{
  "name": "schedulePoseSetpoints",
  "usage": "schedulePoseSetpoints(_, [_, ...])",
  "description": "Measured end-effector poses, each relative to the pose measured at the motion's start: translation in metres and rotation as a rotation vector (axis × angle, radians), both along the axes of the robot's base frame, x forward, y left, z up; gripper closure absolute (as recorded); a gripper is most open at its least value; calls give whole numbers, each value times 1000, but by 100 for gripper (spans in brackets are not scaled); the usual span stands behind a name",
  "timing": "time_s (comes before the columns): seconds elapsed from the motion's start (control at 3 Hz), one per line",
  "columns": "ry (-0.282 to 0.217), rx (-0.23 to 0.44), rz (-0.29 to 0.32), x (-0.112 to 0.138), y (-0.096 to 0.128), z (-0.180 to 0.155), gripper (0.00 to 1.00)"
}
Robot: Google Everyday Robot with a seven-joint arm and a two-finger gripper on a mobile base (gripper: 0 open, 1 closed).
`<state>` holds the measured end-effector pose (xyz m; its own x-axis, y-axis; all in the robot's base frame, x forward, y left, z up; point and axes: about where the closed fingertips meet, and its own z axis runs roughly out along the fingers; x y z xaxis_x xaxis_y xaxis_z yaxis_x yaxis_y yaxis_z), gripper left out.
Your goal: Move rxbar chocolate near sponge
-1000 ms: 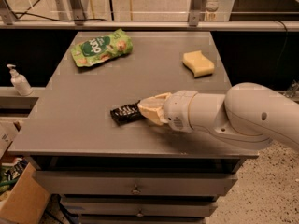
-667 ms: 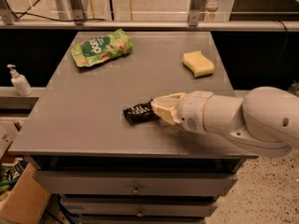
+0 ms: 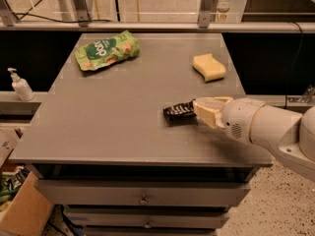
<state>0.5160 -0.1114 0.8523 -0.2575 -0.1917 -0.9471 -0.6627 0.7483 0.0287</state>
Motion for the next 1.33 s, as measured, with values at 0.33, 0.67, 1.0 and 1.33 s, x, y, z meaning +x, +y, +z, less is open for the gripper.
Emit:
schedulePoseSetpoints(0.33, [0,0,0,0,0,0,100])
schedulePoseSetpoints(0.67, [-22,-14,-16,8,2,-1,100])
schedulePoseSetpoints(1.0, [-66,-29,-71,38,-2,-2,100])
schedulePoseSetpoints(1.33, [-92,-49,-144,70,-17,-9,100])
